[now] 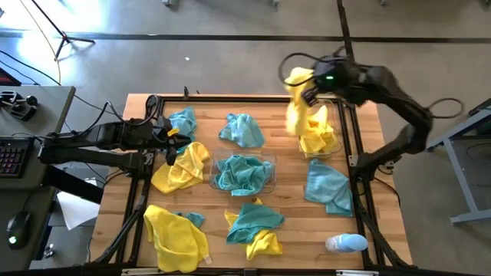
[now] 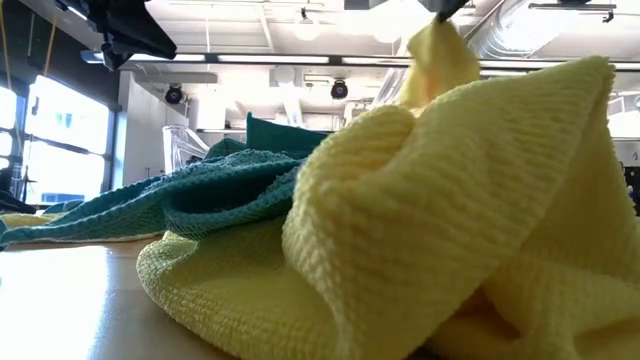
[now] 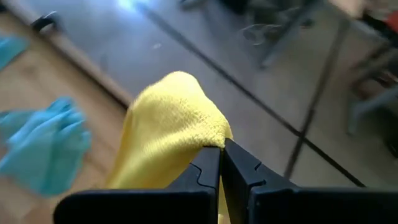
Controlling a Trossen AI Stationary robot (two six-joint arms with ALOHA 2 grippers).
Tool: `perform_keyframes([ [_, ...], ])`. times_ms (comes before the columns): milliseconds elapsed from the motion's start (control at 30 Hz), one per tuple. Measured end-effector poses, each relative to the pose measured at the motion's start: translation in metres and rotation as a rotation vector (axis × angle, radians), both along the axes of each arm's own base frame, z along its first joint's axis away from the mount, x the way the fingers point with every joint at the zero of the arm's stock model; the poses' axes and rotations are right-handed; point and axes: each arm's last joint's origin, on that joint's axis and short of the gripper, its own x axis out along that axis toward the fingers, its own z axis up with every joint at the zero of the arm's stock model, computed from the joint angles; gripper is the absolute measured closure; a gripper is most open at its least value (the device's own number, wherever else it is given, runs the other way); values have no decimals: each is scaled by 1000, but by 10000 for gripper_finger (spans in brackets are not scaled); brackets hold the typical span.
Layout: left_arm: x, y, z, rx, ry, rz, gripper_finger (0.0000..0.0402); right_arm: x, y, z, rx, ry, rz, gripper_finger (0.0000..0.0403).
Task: Sort microfiber towel by color & place in baskets
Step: Put the yellow towel into the top transparent bin
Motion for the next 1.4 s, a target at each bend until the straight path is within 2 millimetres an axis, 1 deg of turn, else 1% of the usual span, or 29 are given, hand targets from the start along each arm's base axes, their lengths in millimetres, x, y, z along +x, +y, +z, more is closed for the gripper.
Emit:
perform_keyframes([
  [100,3,0,1,-5,-12,3,360,-27,8,12,-26,-56,-55,402],
  [167,6,0,1,-20,-22,12,360,-41,13,15,-27,-61,-58,402],
  [233,8,0,0,-35,-25,20,360,-49,16,15,-15,-39,-61,402],
  [367,11,1,-1,-62,-22,36,360,-55,19,10,49,11,-48,402],
  [500,16,1,-2,-65,-23,38,360,-43,15,3,49,61,-34,403],
  [600,20,1,-1,-64,-37,38,360,-28,7,-12,19,86,1,403],
  [700,24,1,-2,-63,-33,41,360,-25,3,-39,66,110,49,403],
  [800,28,1,-4,-63,-22,41,360,-41,4,-67,115,142,16,403],
  [900,31,2,-6,-64,-7,42,360,-66,9,-89,183,166,-28,403],
  [1000,33,2,-7,-71,0,46,360,-86,12,-104,268,222,-100,403],
  [1067,35,2,-8,-84,2,54,360,-93,12,-111,305,269,-152,403],
  [1133,36,2,-9,-86,5,56,360,-93,9,-116,300,303,-182,403],
  [1233,38,2,-7,-85,-18,55,360,-79,0,-121,263,313,-147,403],
  [1300,39,2,-6,-86,-31,54,360,-64,-7,-127,275,305,-49,403],
  [1400,40,2,-5,-85,-47,53,360,-44,-15,-141,355,307,169,403],
])
